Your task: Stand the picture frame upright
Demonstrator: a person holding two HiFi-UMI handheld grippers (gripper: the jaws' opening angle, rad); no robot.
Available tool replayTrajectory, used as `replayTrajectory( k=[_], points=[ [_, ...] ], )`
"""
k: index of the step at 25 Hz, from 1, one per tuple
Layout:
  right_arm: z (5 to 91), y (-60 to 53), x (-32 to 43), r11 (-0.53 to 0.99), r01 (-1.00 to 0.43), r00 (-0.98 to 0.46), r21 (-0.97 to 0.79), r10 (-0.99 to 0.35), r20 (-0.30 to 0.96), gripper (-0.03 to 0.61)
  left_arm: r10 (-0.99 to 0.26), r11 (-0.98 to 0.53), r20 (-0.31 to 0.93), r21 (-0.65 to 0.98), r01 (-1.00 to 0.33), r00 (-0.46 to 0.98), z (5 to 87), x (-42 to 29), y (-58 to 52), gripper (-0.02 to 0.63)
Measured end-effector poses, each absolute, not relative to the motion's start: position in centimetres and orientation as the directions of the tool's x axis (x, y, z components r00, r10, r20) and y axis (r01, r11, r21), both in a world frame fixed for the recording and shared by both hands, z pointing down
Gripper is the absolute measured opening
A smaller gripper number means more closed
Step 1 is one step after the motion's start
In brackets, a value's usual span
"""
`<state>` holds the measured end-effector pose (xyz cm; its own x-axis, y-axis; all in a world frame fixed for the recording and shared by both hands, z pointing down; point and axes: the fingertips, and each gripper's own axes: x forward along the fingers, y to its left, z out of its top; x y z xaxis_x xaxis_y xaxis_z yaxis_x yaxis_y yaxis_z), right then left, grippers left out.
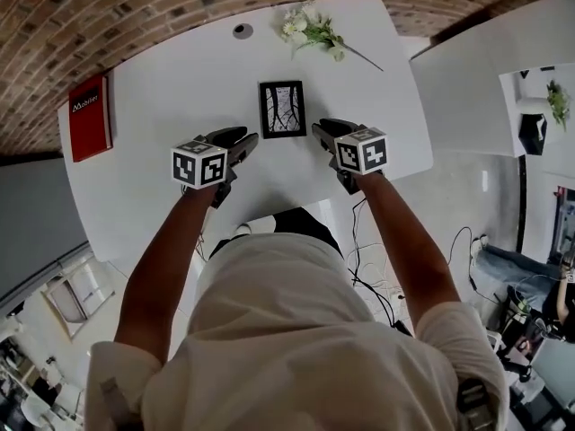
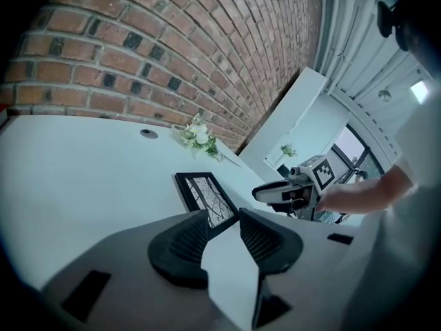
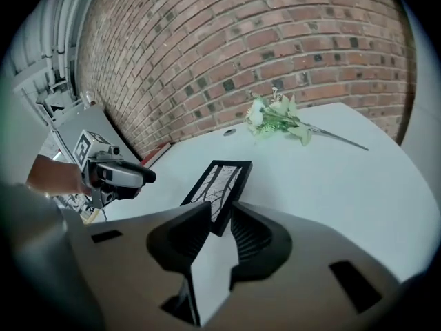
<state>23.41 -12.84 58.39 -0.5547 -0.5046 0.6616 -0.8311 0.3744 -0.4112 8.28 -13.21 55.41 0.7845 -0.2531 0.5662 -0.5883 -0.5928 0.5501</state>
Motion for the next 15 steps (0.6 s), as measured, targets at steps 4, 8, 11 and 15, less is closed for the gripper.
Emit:
replayTrajectory(
  k=[4,8,11,15],
  points=[
    [60.0,-14.8,22.9,0.375,-0.804,-0.594,-0.462,-0.462,0.658,0.077,-0.241,-0.567,0.592,0.558,-0.607,0.769,57.2,9.0,-14.8,0.144],
    [61.0,-16.5,22.4,0.388,-0.784,-0.619,-0.485,-0.422,0.662,0.077,-0.224,-0.540,0.603,0.577,-0.612,0.766,58.5,9.8,-16.3,0.144],
    [61.9,-17.4,22.3,0.387,-0.776,-0.627,-0.497,-0.397,0.670,0.077,-0.203,-0.533,0.618,0.582,-0.615,0.760,59.5,10.5,-17.0,0.150],
    [62.9,-18.1,22.0,0.389,-0.767,-0.637,-0.511,-0.359,0.682,0.077,-0.181,-0.535,0.641,0.573,-0.621,0.746,60.8,11.0,-17.9,0.152]
  ],
)
